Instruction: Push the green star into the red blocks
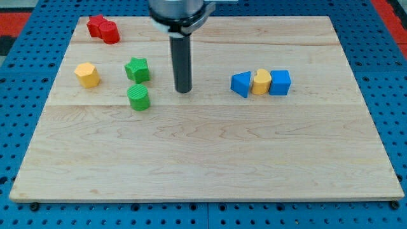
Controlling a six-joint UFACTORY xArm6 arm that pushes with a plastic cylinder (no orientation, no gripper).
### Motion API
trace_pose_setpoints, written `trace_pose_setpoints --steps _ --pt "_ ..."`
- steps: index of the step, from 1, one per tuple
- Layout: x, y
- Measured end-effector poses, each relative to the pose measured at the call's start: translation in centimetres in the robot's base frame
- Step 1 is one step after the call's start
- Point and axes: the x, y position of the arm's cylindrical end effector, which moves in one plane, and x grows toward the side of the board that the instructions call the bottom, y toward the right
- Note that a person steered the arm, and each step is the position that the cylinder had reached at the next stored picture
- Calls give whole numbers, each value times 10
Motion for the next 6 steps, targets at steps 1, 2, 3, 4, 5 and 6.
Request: trace_pose_setpoints --steps 1,2,3,4,5,6 --pt "-9 -35" --pt "-44 -70" --pt "-86 -95" --pt "-104 -121" --pt "-110 -143" --pt "-103 -156"
